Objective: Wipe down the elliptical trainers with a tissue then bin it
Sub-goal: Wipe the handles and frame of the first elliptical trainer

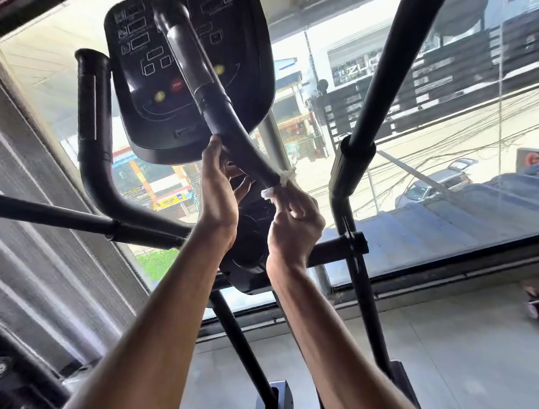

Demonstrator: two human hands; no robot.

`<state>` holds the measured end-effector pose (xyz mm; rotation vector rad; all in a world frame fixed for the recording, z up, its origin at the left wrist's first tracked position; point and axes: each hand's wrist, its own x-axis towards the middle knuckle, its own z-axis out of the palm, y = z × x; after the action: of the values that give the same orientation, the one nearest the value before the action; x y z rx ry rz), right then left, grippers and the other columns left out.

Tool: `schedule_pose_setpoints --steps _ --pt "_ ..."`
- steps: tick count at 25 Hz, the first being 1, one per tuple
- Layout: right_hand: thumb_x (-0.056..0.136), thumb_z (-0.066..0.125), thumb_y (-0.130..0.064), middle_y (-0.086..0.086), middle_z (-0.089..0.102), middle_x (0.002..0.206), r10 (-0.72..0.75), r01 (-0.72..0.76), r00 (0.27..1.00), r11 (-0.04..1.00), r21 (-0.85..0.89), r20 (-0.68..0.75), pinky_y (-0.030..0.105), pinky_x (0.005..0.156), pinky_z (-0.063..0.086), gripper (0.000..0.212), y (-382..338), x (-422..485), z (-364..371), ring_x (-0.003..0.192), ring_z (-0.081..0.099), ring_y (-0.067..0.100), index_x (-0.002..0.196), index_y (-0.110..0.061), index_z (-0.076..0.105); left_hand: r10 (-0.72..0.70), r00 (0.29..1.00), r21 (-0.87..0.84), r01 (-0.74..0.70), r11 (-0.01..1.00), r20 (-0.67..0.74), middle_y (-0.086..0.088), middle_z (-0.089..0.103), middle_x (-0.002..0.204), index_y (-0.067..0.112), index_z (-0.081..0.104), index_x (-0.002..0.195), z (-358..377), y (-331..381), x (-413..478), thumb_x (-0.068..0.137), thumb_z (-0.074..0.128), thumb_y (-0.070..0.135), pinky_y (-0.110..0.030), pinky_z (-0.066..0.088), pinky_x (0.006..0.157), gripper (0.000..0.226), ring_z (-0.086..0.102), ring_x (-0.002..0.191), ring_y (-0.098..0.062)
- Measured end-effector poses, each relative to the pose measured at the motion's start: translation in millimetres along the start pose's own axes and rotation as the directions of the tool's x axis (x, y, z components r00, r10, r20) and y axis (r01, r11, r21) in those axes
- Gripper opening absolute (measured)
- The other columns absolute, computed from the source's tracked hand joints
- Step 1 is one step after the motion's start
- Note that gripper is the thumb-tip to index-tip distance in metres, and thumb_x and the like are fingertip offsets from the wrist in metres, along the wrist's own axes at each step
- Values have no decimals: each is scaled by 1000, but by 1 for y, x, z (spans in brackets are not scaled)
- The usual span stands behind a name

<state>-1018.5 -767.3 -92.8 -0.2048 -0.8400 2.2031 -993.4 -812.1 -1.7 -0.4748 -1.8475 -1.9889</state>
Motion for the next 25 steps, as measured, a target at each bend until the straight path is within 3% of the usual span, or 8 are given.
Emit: schedule_pose_setpoints --steps 4,8,10,12,17,21,23,25 --pt "83 77 2 12 77 102 232 -221 964 971 93 -132 13 76 53 16 0 18 -5 77 69 -6 95 -10 79 -12 999 1 12 1000 35 2 65 105 17 56 107 -3 -1 2 100 36 51 -45 47 106 40 60 104 -13" --pt "85 79 -13 -7 74 95 21 -21 1000 999 -41 -1 27 89 55 32 -16 -5 -1 95 70 6 67 -40 76 -13 999 -4 13 1000 34 2 66 107 15 57 109 0 -2 -1 108 30 45 -43 48 103 40 61 107 -14" --pt "87 78 -18 -8 75 92 33 -33 999 998 -61 -3 32 93 55 35 -16 -6 0 94 69 2 64 -43 75 -27 1000 6 27 1000 15 5 67 103 18 59 106 1 2 -5 111 29 41 -42 48 102 38 61 105 -14" --pt "88 78 -18 -8 76 94 66 -69 997 995 -77 -46 36 93 56 32 -21 -4 -1 92 69 -2 66 -41 75 -28 1000 -1 28 1000 13 8 69 100 21 62 102 -1 3 -6 111 30 39 -41 50 100 37 62 100 -12" --pt "90 74 -4 6 68 99 -174 176 984 984 -40 46 13 72 53 10 -38 -27 6 81 66 -4 92 -12 79 -67 996 -38 69 997 51 9 69 90 19 60 95 -4 7 -6 111 32 38 -38 50 92 37 63 89 -10" --pt "95 72 -18 -2 65 104 -526 559 826 807 -188 201 42 78 58 15 -30 -24 4 94 66 29 108 -20 79 -105 987 -87 116 989 119 -6 70 111 9 61 113 -12 8 -4 107 36 39 -43 50 99 40 64 106 -20" --pt "96 71 -15 3 66 105 -670 718 695 662 -215 260 42 73 58 17 -31 -19 4 90 66 28 111 -15 79 -138 983 -109 152 982 123 -9 69 116 8 63 116 -15 10 -3 106 39 38 -38 50 99 40 64 106 -19" --pt "97 69 -11 8 68 108 -763 842 540 501 -203 357 37 74 58 21 -39 -14 7 93 67 25 116 -8 76 -144 982 -116 158 981 118 -4 71 103 10 66 107 -17 11 -2 105 39 36 -29 51 88 38 67 97 -15"
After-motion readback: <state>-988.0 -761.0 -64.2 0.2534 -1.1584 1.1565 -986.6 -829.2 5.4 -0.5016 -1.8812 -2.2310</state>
